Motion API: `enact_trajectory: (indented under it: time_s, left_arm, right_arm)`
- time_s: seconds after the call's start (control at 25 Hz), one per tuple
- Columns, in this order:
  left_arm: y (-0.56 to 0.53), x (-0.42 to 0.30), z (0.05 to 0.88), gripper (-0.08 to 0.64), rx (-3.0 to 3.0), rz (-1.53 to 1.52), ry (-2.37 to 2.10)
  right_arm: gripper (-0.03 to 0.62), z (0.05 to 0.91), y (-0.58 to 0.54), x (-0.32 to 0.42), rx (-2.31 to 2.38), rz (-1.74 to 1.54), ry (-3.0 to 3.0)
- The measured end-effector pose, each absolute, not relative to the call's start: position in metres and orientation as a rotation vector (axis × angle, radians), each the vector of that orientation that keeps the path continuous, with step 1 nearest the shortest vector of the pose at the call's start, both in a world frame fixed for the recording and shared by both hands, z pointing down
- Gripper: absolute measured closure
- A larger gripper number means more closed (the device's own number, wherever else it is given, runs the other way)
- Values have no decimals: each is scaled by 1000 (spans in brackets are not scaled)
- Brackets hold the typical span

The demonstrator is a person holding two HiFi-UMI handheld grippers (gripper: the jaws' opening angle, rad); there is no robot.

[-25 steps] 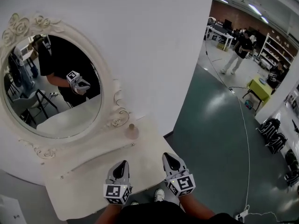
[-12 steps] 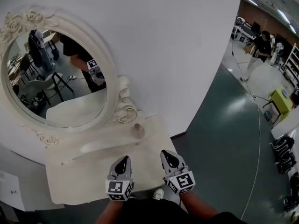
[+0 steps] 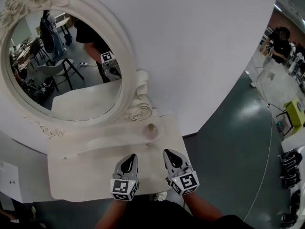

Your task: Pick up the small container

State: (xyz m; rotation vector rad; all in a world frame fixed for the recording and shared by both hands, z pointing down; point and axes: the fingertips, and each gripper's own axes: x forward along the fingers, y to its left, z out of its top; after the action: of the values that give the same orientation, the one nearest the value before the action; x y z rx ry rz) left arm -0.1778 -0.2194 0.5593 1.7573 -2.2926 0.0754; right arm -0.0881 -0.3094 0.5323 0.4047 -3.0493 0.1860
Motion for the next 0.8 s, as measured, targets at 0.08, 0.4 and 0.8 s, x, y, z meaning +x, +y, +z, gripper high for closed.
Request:
enact_trajectory:
  time_s: [0.08,0.4,0.8]
  left_arm:
    - [-219,-185,565,554,1762,88,-2284]
    - [-225,-211,585,554,1765,115,-2237]
    - [-242,-221,603,554,1781,114,-2185]
  right_arm:
    - [586,536,-306,-97,389,176,-3034]
    - [586,561,-312,-129,386,157,-2961]
    - [366,596,-330,-164,418,141,-2879]
